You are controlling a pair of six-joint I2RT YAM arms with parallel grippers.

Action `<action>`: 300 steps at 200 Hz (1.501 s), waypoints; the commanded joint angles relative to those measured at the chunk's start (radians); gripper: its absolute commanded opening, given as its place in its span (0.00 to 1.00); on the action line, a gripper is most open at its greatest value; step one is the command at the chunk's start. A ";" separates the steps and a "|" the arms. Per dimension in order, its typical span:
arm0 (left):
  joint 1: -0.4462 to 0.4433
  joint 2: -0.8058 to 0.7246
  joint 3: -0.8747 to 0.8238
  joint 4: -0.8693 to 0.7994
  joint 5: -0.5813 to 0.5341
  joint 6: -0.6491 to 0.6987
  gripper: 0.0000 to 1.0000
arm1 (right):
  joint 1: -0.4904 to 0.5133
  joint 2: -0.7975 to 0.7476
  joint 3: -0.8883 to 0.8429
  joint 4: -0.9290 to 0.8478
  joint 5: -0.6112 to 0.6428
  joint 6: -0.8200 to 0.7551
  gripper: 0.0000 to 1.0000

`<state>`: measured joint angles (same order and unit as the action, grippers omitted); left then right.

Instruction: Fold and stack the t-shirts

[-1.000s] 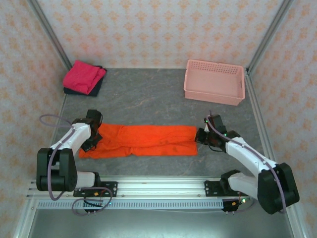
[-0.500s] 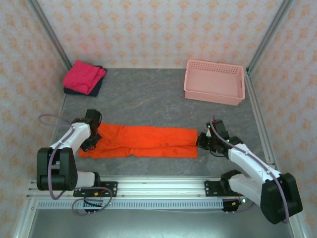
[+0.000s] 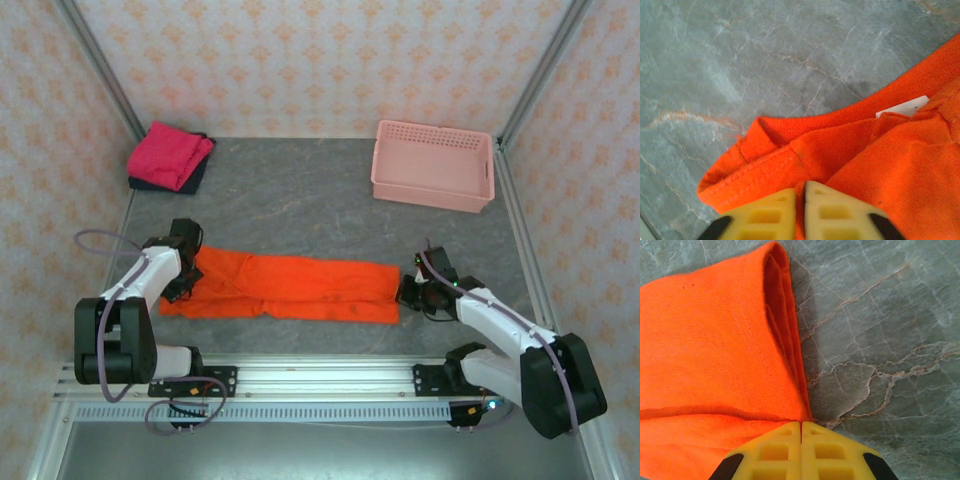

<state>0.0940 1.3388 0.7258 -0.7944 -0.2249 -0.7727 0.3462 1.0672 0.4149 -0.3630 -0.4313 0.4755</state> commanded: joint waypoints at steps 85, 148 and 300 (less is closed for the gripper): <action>-0.111 -0.134 0.228 -0.124 -0.143 0.095 1.00 | 0.012 -0.084 0.194 -0.135 0.088 -0.142 0.65; -0.173 0.098 0.256 0.099 -0.006 0.036 0.63 | 0.173 0.243 0.327 0.094 0.091 -0.142 0.65; -0.155 0.562 0.449 0.179 0.159 -0.001 0.43 | 0.272 0.561 0.315 0.276 0.152 0.018 0.42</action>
<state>-0.0174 1.7794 1.0592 -0.6170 -0.1032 -0.7551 0.6434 1.6478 0.7898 -0.0334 -0.3546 0.4717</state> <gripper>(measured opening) 0.429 0.424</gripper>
